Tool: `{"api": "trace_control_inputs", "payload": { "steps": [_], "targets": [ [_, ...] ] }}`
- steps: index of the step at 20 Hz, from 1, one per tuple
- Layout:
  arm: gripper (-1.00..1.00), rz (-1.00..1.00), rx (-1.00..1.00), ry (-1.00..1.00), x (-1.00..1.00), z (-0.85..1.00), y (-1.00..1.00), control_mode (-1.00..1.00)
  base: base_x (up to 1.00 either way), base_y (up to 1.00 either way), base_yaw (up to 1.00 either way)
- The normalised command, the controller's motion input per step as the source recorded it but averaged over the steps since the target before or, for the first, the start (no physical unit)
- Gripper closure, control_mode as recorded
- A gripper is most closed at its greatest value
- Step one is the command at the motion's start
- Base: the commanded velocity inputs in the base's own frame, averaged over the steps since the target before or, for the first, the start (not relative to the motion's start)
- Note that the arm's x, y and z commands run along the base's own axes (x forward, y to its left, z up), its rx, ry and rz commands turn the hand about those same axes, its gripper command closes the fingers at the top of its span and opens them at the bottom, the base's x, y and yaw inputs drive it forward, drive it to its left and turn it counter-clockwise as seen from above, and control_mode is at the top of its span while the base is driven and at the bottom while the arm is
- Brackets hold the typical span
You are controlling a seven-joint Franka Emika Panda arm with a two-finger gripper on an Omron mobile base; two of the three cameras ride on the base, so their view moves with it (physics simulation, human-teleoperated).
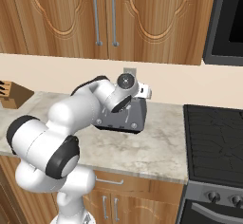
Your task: Start the toaster. Once the lever pops up, take the bread to the plate on the dining counter.
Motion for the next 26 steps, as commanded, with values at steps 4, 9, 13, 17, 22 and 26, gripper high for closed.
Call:
{"api": "trace_control_inputs", "payload": {
  "steps": [4, 9, 13, 17, 22, 26],
  "targets": [
    [-1.00, 0.00, 0.00, 0.00, 0.00, 0.00, 0.00, -1.00, 0.00, 0.00, 0.00],
    [-1.00, 0.00, 0.00, 0.00, 0.00, 0.00, 0.00, -1.00, 0.00, 0.00, 0.00],
    [-1.00, 0.00, 0.00, 0.00, 0.00, 0.00, 0.00, -1.00, 0.00, 0.00, 0.00],
    [-1.00, 0.00, 0.00, 0.00, 0.00, 0.00, 0.00, -1.00, 0.00, 0.00, 0.00],
    [-1.00, 0.00, 0.00, 0.00, 0.00, 0.00, 0.00, -1.00, 0.00, 0.00, 0.00],
    [-1.00, 0.00, 0.00, 0.00, 0.00, 0.00, 0.00, -1.00, 0.00, 0.00, 0.00]
  ]
}}
